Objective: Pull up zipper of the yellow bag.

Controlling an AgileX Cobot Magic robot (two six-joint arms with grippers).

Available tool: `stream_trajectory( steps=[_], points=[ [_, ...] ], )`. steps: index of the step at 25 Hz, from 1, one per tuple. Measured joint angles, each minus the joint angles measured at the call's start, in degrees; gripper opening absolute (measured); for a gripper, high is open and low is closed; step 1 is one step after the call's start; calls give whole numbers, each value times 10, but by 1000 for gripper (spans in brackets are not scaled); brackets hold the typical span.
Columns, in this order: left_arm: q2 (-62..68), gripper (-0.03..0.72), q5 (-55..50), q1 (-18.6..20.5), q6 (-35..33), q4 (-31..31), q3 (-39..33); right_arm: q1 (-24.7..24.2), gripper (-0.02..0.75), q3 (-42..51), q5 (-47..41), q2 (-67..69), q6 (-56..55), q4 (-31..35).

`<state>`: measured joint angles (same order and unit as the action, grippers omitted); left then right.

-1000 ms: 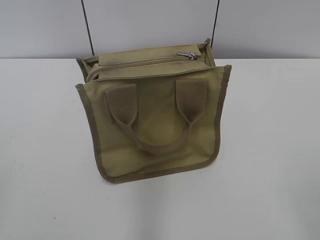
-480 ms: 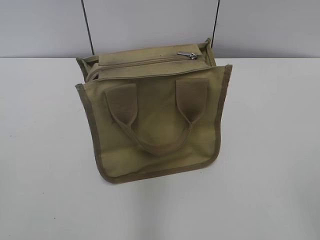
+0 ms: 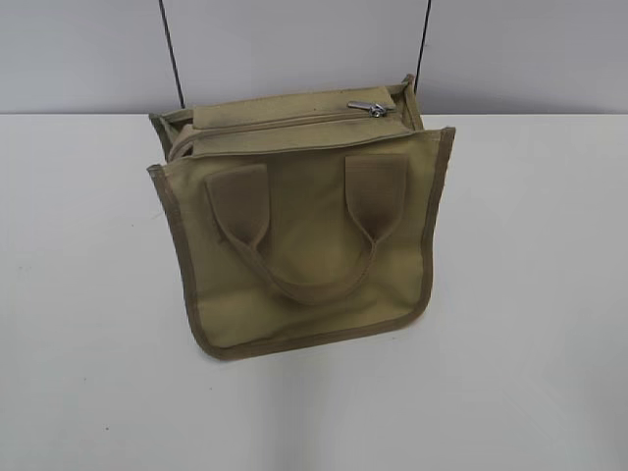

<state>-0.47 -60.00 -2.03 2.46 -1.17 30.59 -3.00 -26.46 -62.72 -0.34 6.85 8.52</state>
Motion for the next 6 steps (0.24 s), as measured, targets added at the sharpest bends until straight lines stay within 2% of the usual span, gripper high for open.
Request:
stream_trajectory(
  steps=[6],
  points=[
    [0,493,0,0,0,0,0,0,564,0,0,0,0,0]
  ],
)
